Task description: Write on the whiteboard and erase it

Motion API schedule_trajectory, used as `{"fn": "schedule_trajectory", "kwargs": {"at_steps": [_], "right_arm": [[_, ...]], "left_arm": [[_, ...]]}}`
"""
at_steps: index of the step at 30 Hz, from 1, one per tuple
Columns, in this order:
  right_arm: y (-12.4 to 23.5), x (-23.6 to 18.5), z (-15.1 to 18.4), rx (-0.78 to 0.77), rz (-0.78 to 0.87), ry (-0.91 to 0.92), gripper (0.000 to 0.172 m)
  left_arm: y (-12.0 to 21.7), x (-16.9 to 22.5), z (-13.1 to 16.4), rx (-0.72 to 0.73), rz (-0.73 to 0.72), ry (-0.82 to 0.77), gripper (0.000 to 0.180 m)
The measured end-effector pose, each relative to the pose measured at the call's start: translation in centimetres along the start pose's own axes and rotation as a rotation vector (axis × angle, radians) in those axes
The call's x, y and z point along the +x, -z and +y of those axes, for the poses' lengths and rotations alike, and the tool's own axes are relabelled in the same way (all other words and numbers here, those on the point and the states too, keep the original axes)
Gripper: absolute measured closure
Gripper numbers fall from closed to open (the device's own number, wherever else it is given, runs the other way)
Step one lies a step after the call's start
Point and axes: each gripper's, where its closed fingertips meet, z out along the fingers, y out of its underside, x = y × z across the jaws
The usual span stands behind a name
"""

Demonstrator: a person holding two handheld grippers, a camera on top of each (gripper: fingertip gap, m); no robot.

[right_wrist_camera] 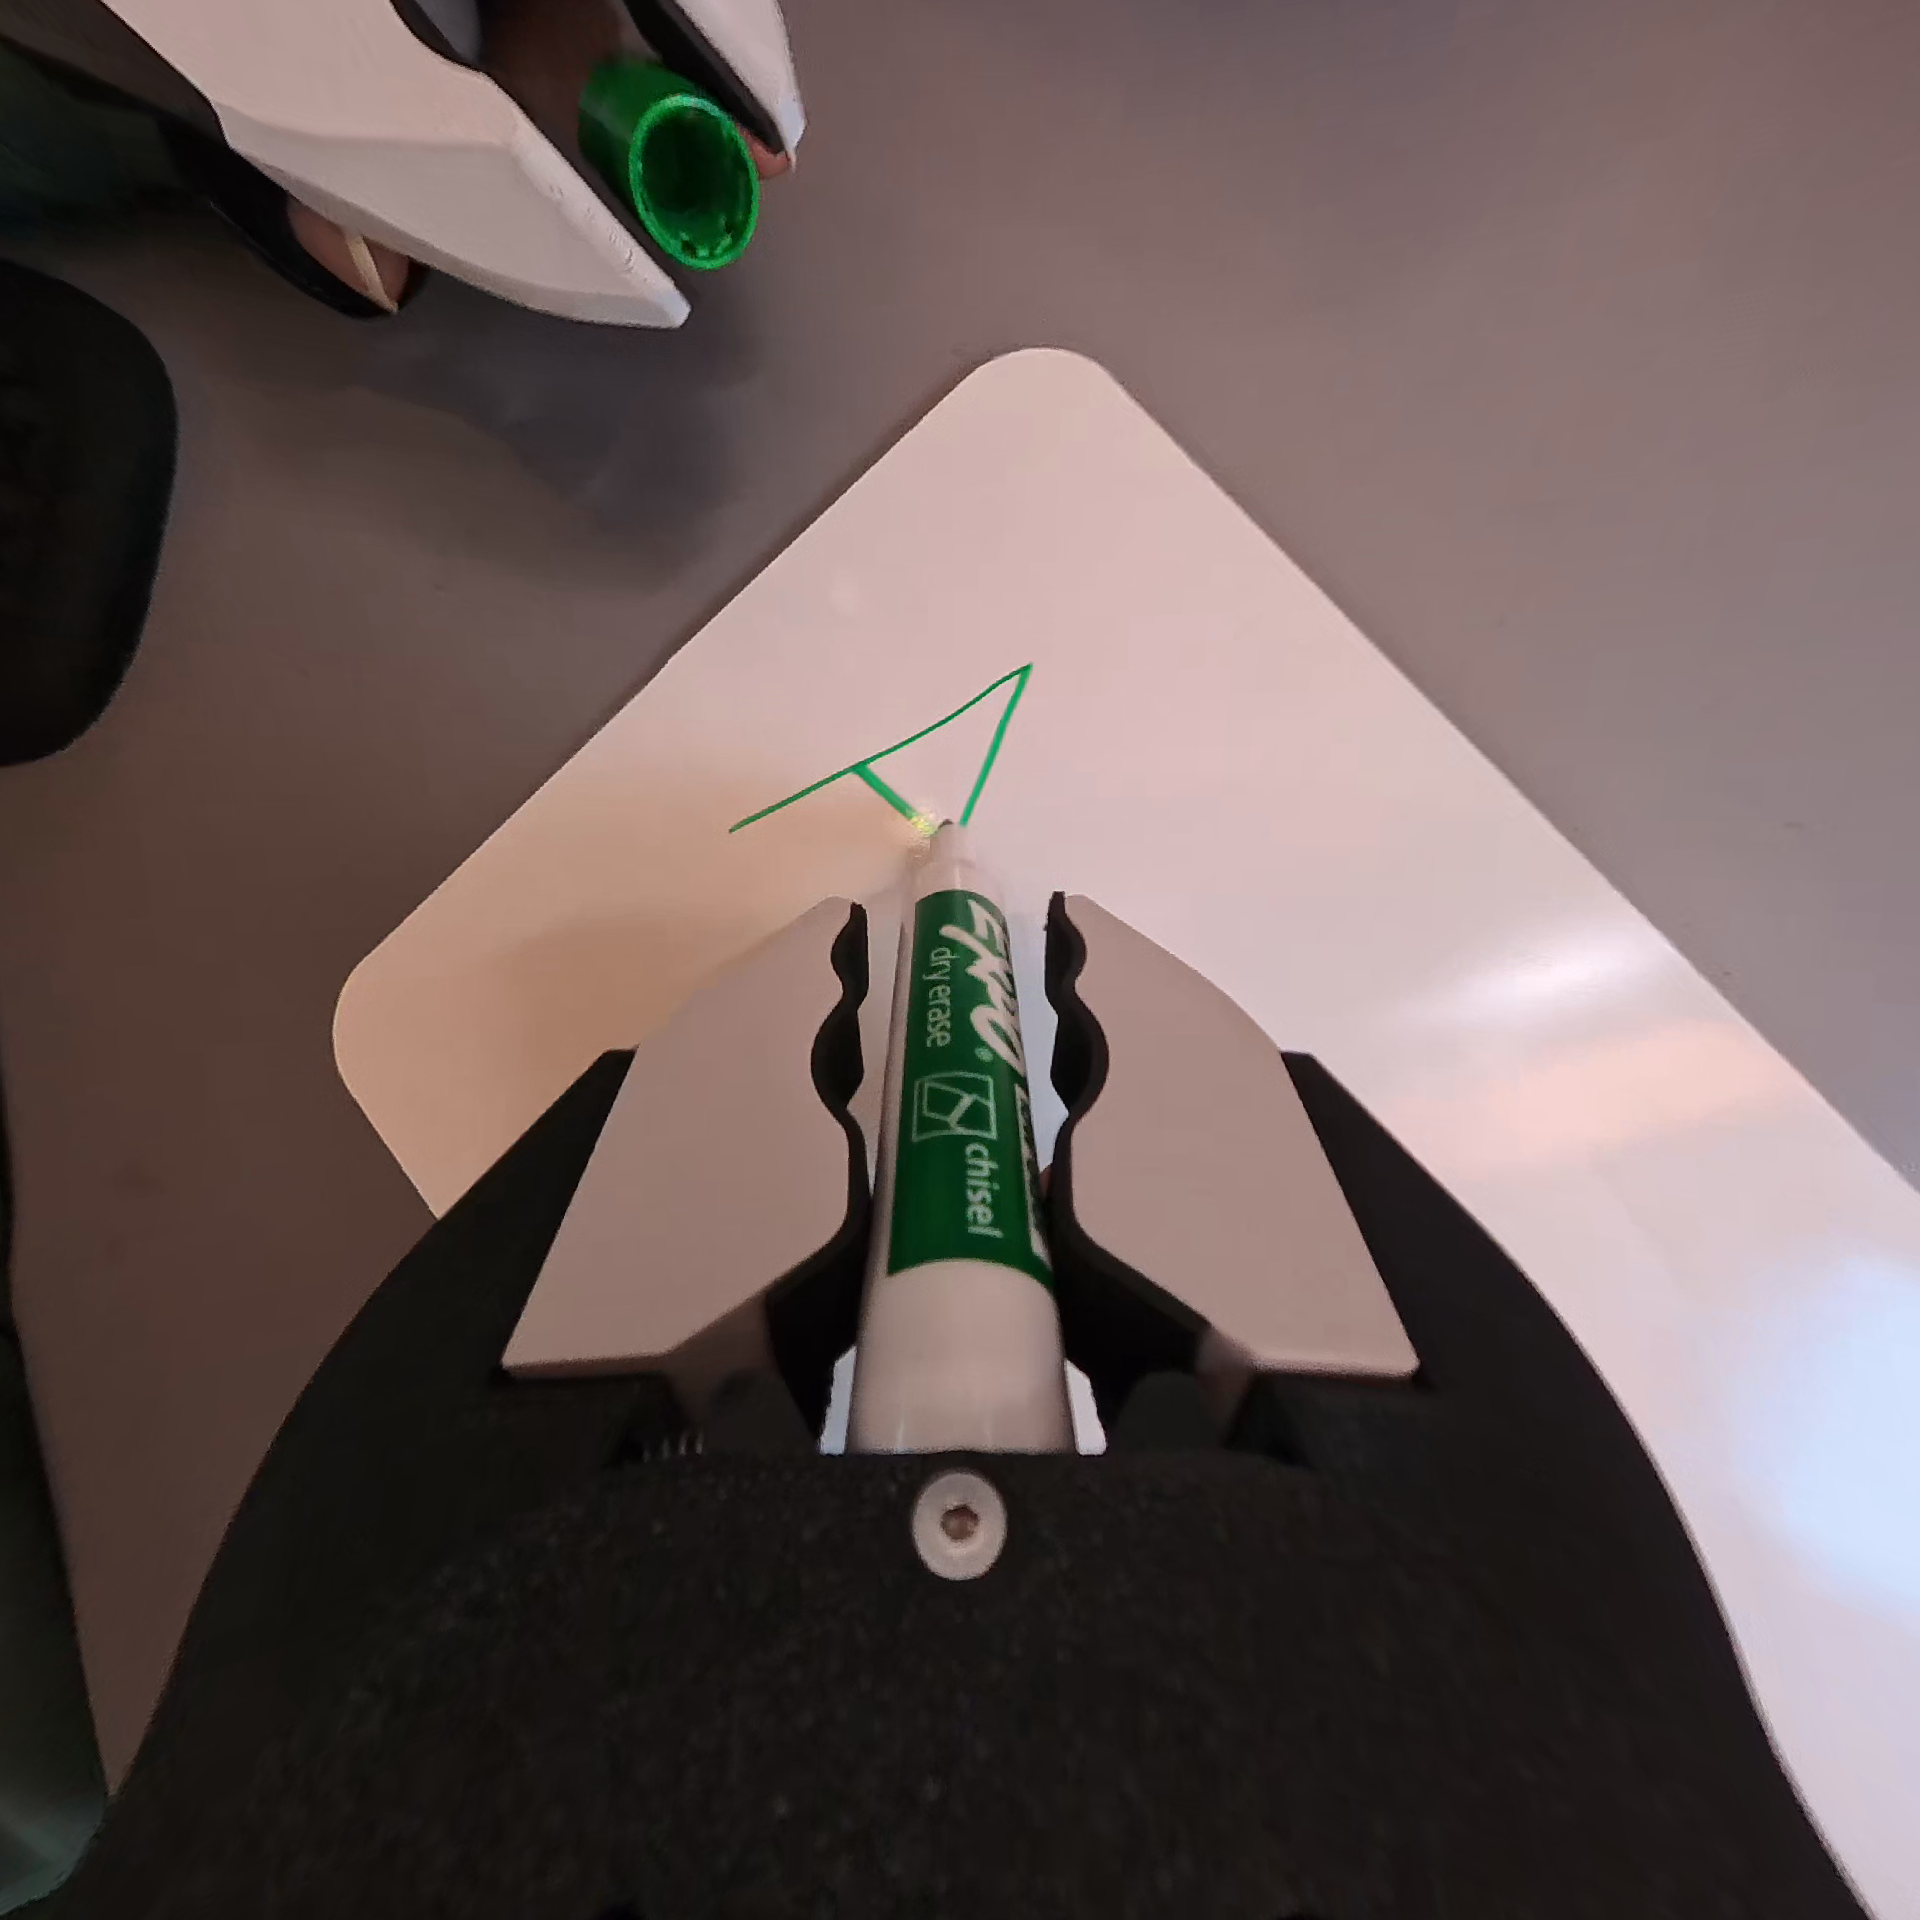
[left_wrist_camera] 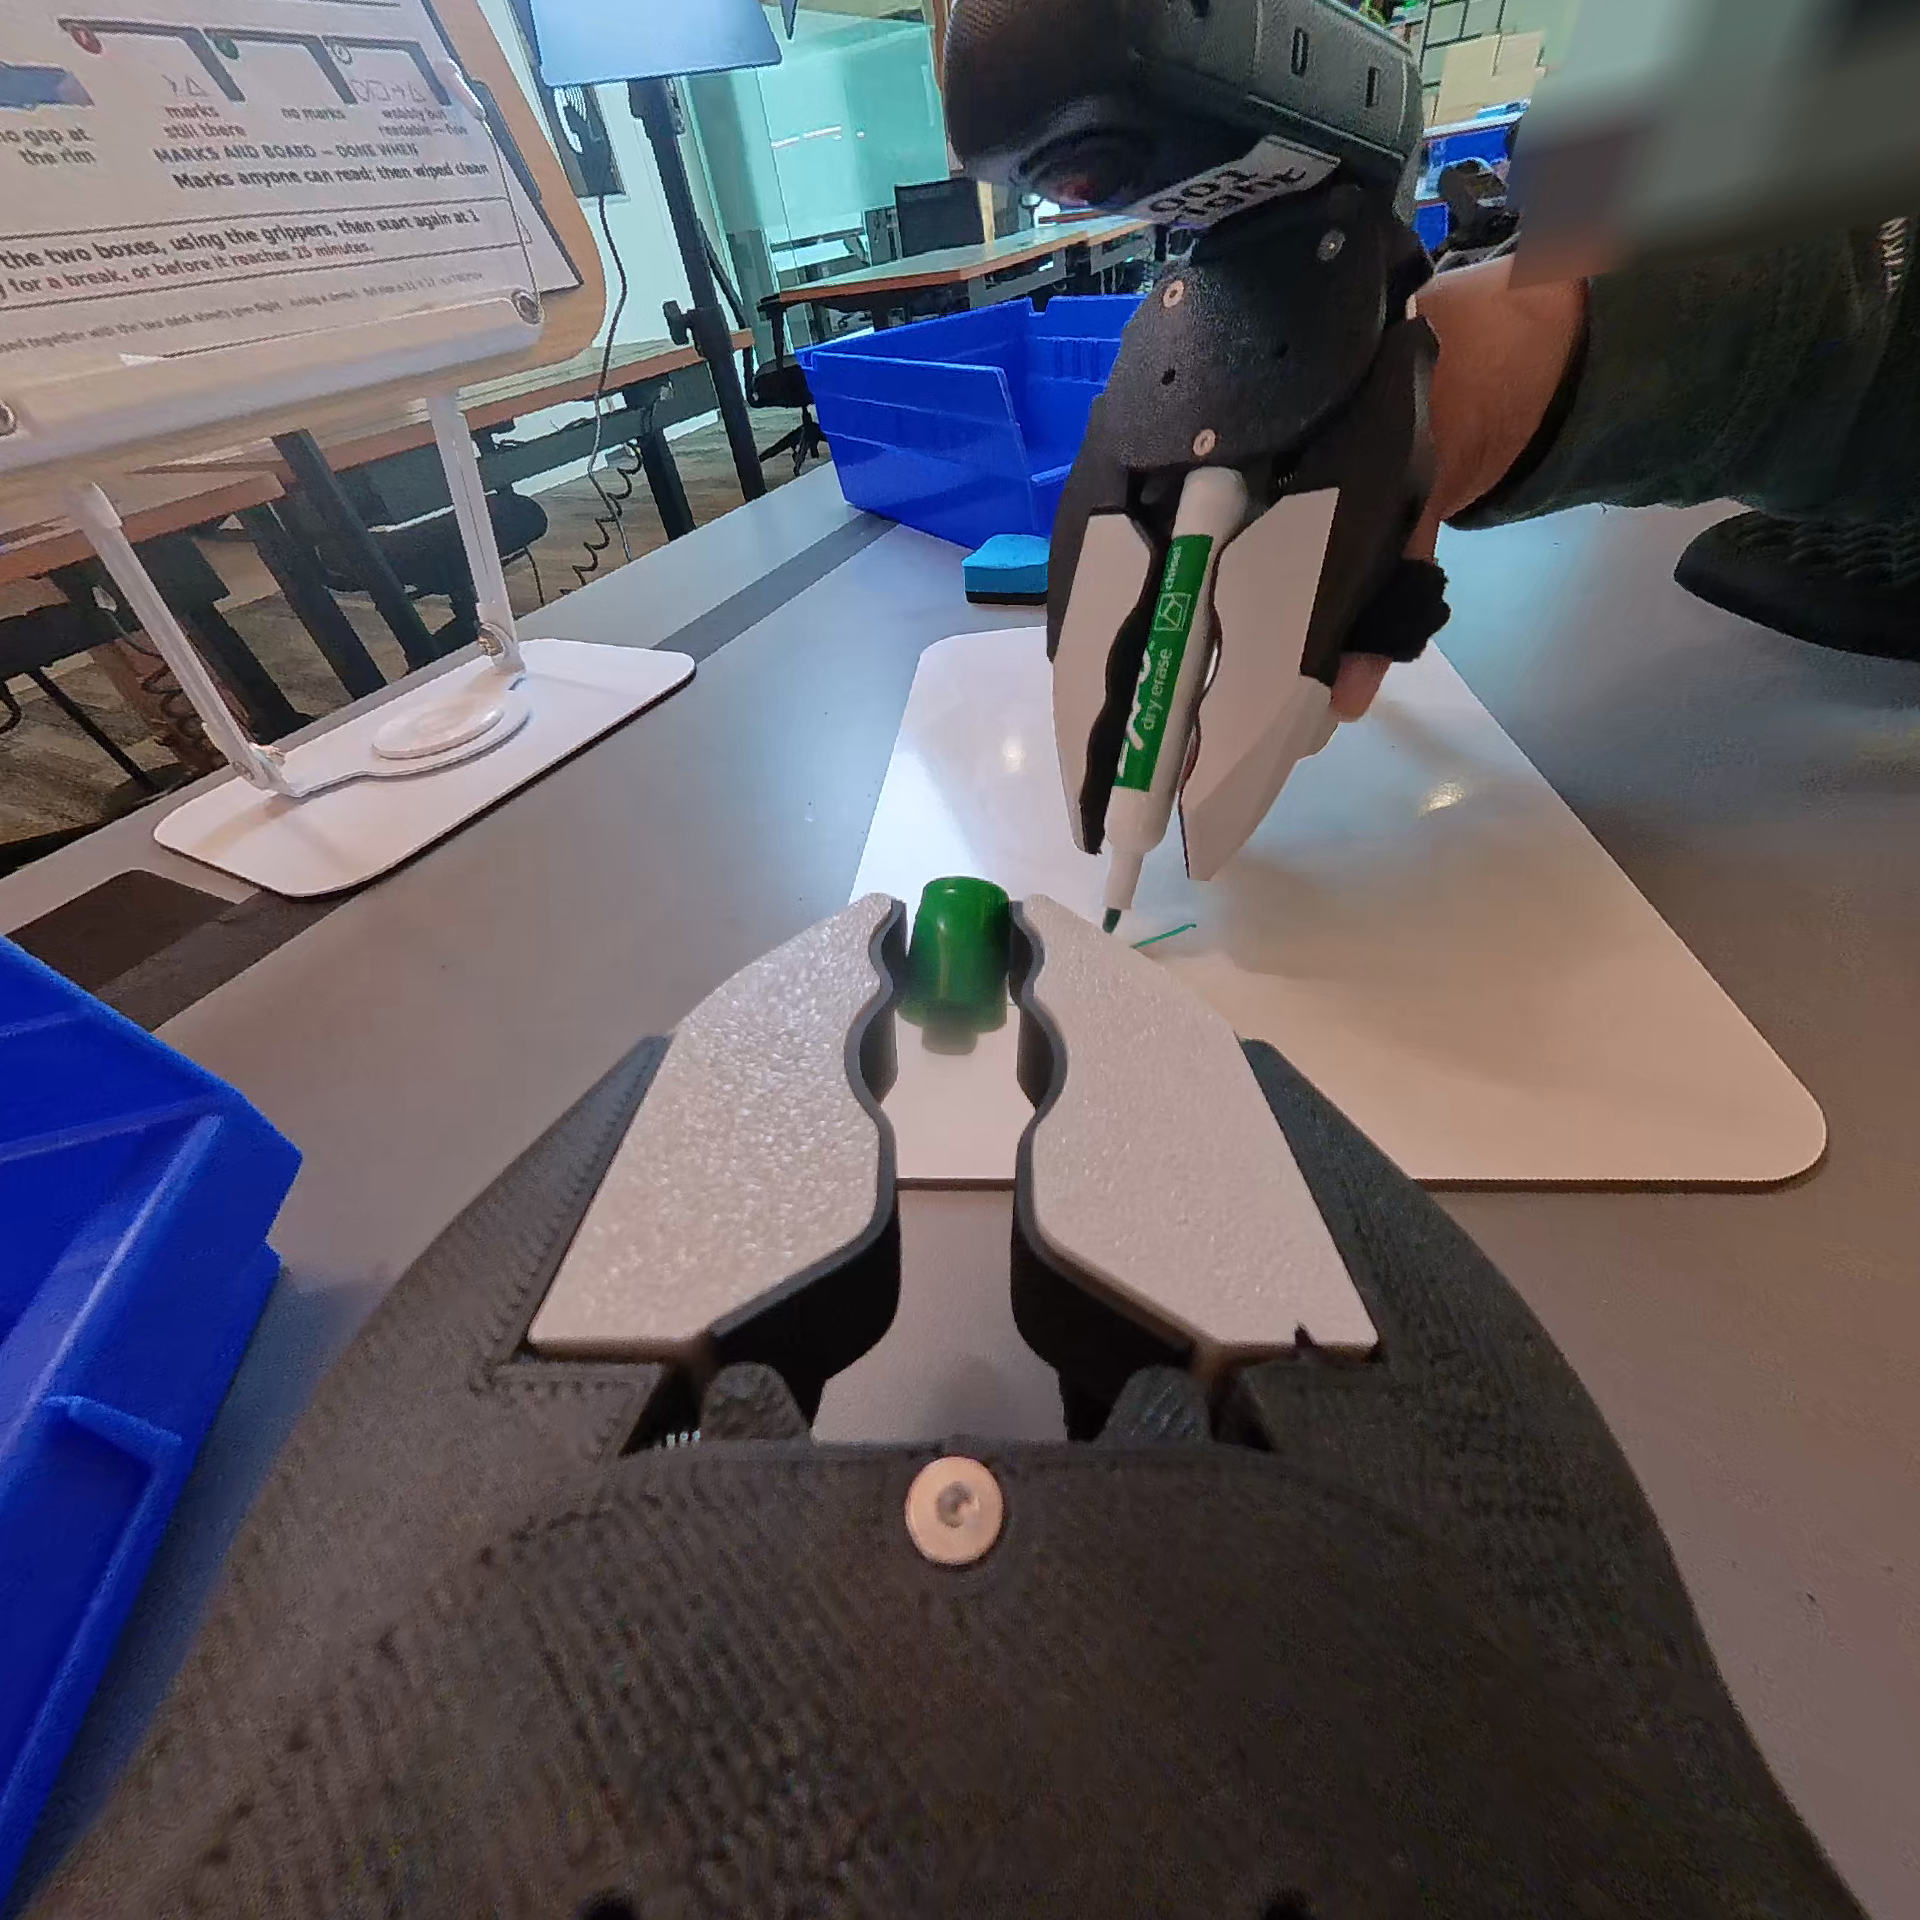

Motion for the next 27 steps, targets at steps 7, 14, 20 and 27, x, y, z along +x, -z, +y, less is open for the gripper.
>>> {"fn": "schedule_trajectory", "kwargs": {"at_steps": [7,14,20,27], "right_arm": [[0.4,2.0,-0.2,-0.002,0.044,-0.023,0.138],[0.0,2.9,-0.7,-0.018,0.059,-0.019,0.137],[-0.2,3.3,-0.9,-0.030,0.065,-0.016,0.136],[-0.5,3.5,-0.7,-0.046,0.067,-0.016,0.136]], "left_arm": [[0.0,0.0,0.0,-0.001,0.002,0.001,0.162],[0.0,0.0,0.1,-0.001,0.004,0.002,0.162],[0.0,0.1,0.1,-0.002,0.005,0.000,0.162],[0.0,0.1,0.1,-0.002,0.006,0.000,0.162]]}}
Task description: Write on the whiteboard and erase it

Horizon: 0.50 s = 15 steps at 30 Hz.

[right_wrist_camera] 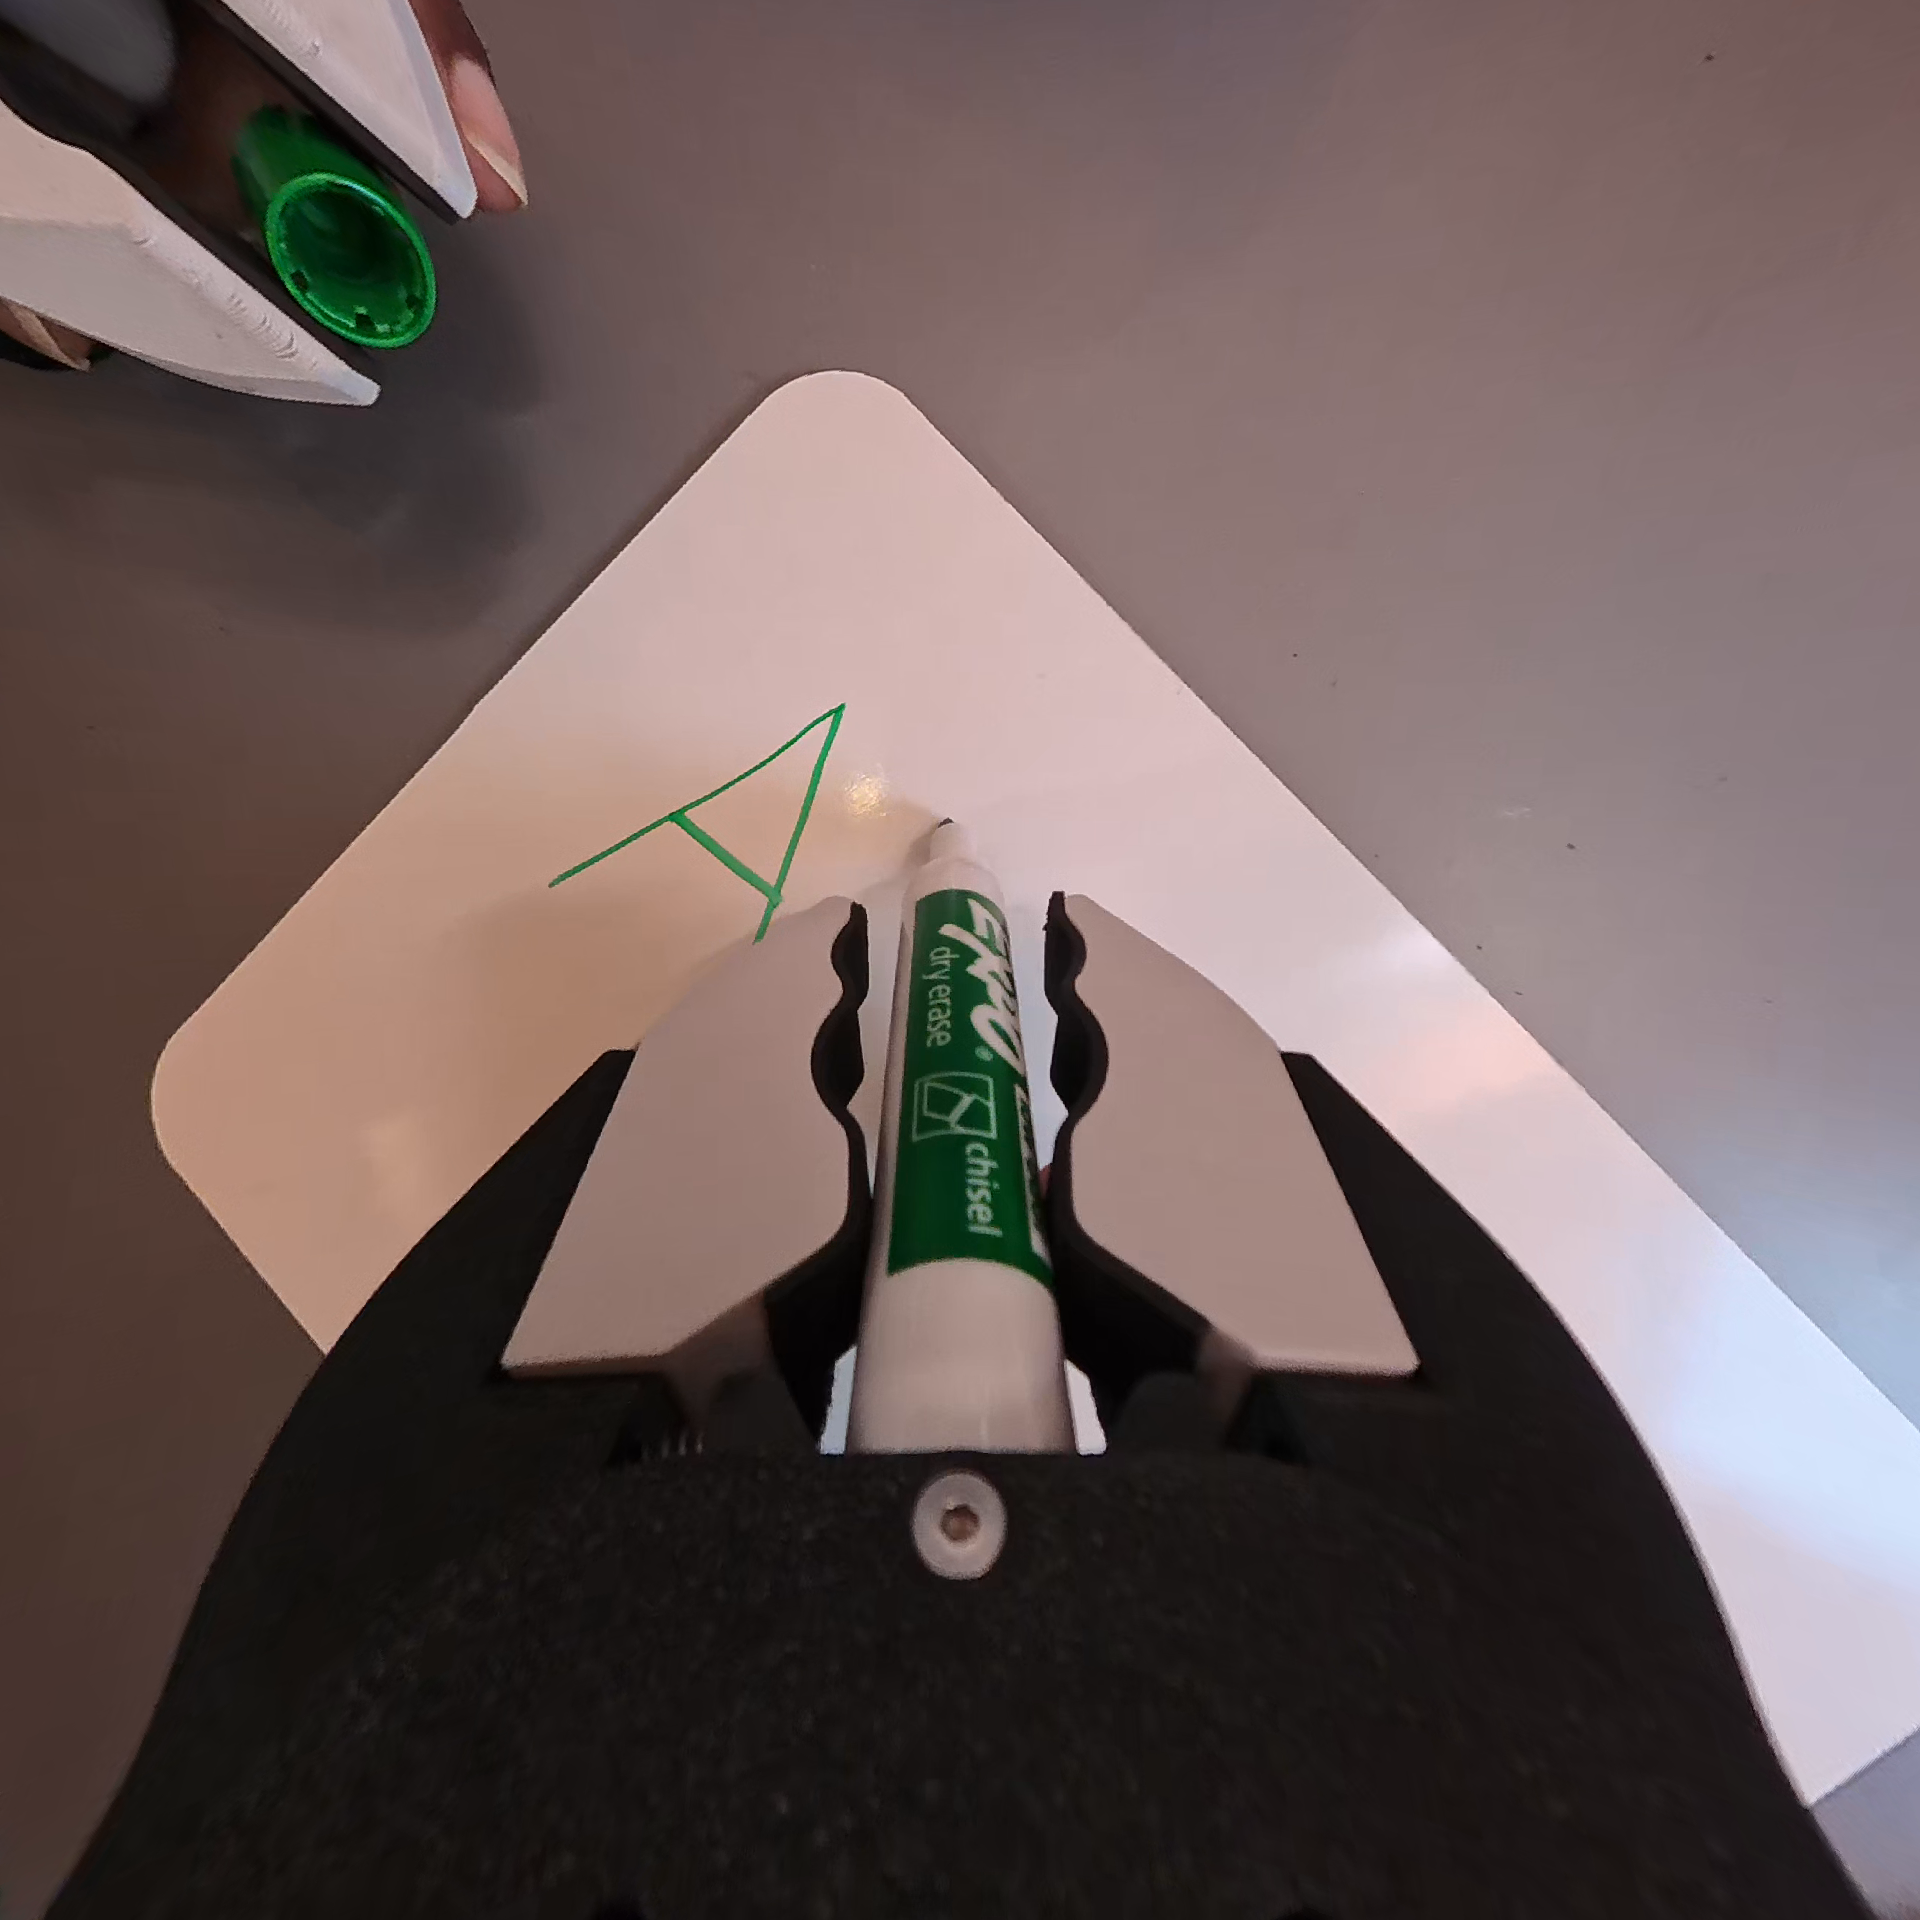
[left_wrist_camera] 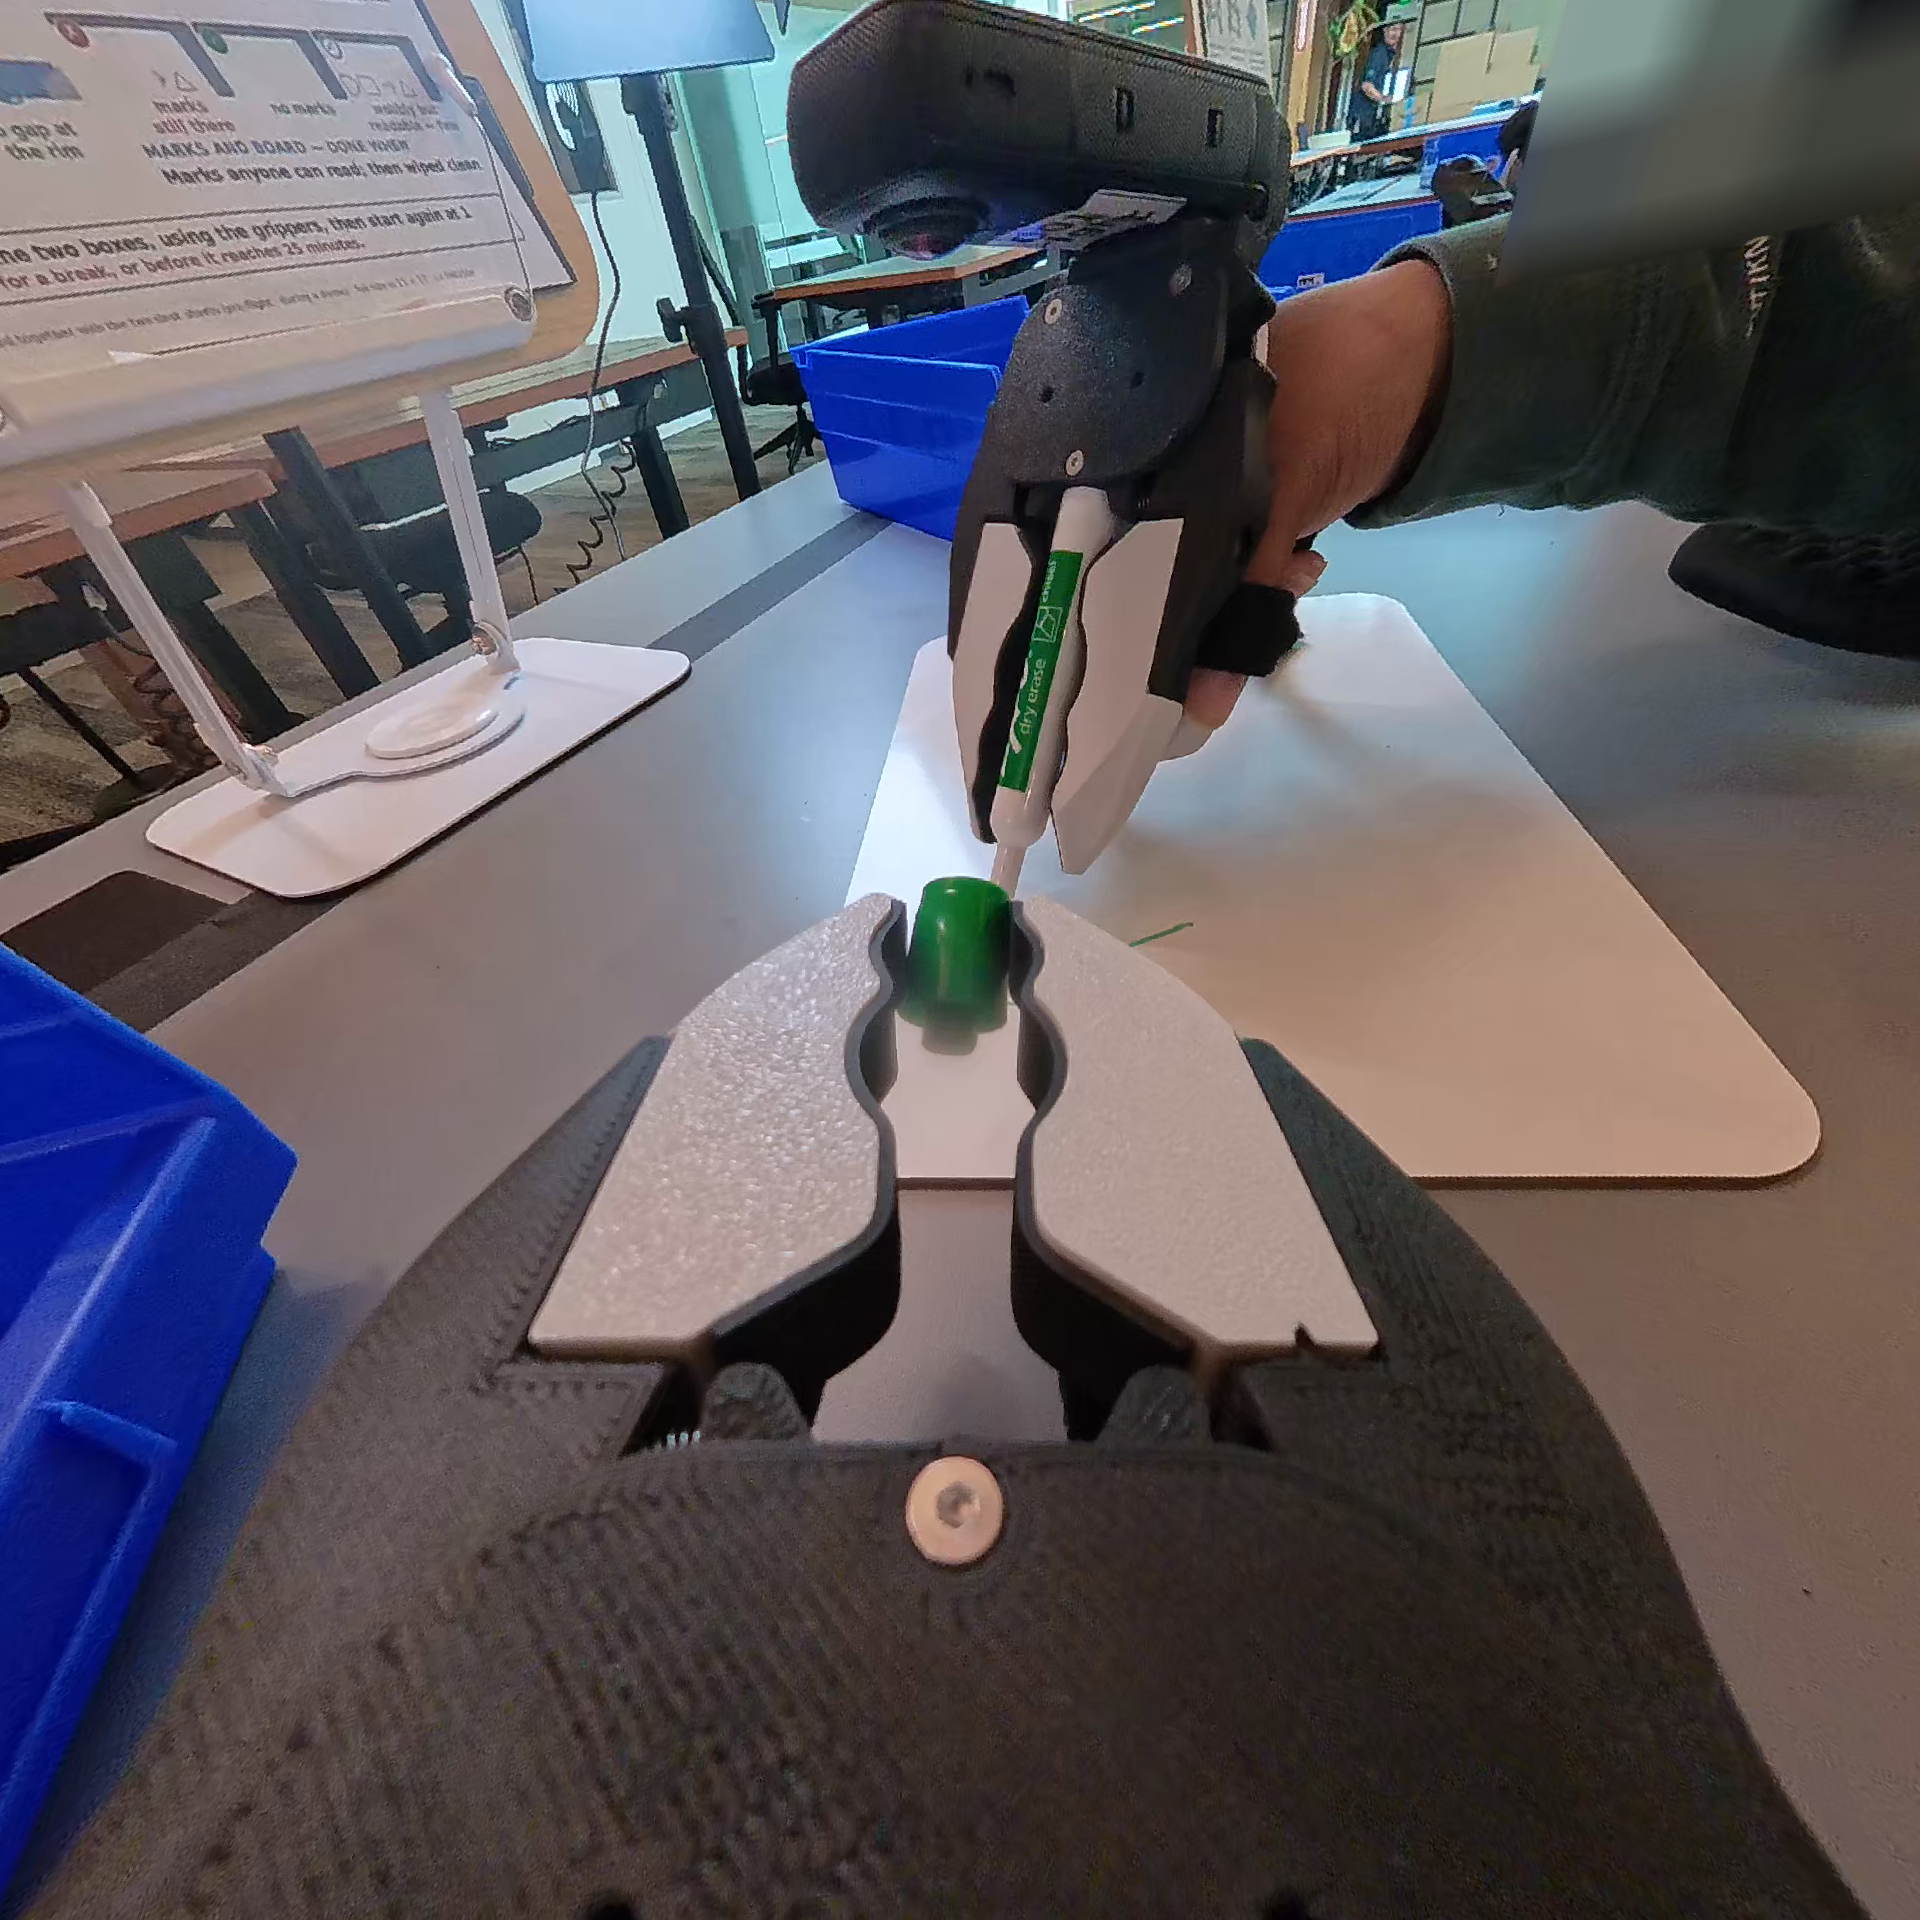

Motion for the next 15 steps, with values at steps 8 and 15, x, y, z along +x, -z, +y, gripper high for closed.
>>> {"fn": "schedule_trajectory", "kwargs": {"at_steps": [8,15], "right_arm": [[1.0,-1.9,2.1,-0.023,-0.036,0.004,0.137],[1.9,-3.3,2.9,-0.005,-0.036,0.013,0.137]], "left_arm": [[0.0,0.0,0.0,-0.002,0.000,-0.001,0.162],[-0.1,0.0,0.1,-0.009,-0.001,-0.001,0.162]]}}
